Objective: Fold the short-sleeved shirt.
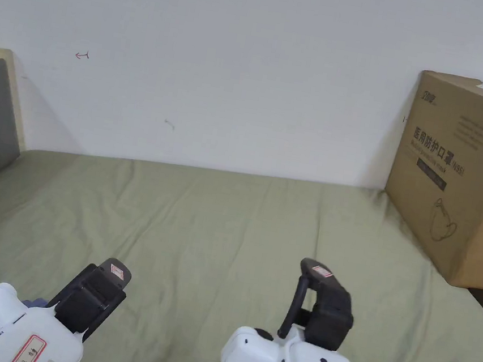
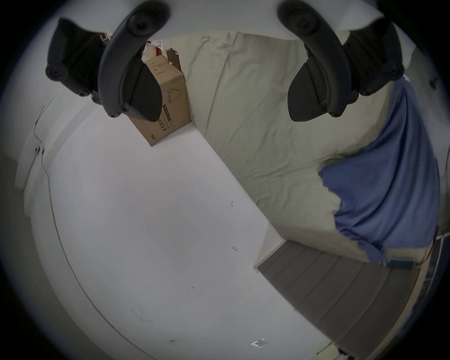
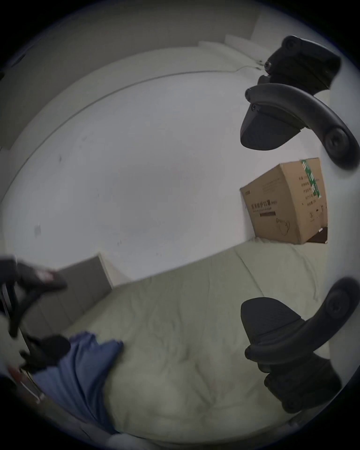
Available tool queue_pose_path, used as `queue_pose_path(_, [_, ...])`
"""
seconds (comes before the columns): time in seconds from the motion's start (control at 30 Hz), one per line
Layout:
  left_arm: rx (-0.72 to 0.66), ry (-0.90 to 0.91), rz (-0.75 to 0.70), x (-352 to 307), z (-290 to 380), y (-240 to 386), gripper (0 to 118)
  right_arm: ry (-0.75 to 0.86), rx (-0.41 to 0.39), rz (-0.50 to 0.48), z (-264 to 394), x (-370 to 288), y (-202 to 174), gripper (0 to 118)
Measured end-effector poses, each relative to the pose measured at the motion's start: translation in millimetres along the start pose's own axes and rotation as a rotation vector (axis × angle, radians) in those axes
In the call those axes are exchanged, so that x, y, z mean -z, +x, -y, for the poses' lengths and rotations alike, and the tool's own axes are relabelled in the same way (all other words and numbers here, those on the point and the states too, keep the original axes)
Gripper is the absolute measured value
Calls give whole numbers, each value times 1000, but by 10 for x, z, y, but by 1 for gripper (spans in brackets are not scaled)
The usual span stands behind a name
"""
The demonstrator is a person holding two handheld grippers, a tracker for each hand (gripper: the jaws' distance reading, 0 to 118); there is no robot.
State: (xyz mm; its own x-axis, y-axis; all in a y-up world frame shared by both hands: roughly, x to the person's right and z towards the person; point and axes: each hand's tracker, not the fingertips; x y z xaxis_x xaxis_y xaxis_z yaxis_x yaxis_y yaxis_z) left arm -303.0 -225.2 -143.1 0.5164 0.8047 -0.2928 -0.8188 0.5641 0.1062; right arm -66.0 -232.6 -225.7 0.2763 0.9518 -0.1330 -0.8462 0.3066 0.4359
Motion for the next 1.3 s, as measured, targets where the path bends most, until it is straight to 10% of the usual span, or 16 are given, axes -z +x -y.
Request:
queue_pose_path(0.1, [105,27,-39,-9,-41,88,108,-43,169,-49,0,40,44,118])
queue_pose_path(0.37, [958,302,-84,-196,142,786,108,-182,1100,-89,516,57,583,118])
queue_pose_path(0.5, [1119,272,-64,-206,316,871,108,-198,1403,-65,789,-9,579,118])
queue_pose_path(0.93, [984,190,-62,-184,169,801,97,-154,1149,101,640,-164,670,116])
queue_pose_path(1.07, [995,166,-38,-210,166,811,48,-137,1143,116,558,-201,734,92])
queue_pose_path(1.1, [994,166,-28,-207,171,813,10,-154,1101,153,515,-190,732,43])
queue_pose_path(1.13, [994,171,-37,-211,175,816,5,-185,1071,213,493,-169,721,13])
queue_pose_path(1.3, [968,187,14,-255,124,809,0,-144,1124,158,540,-172,770,1])
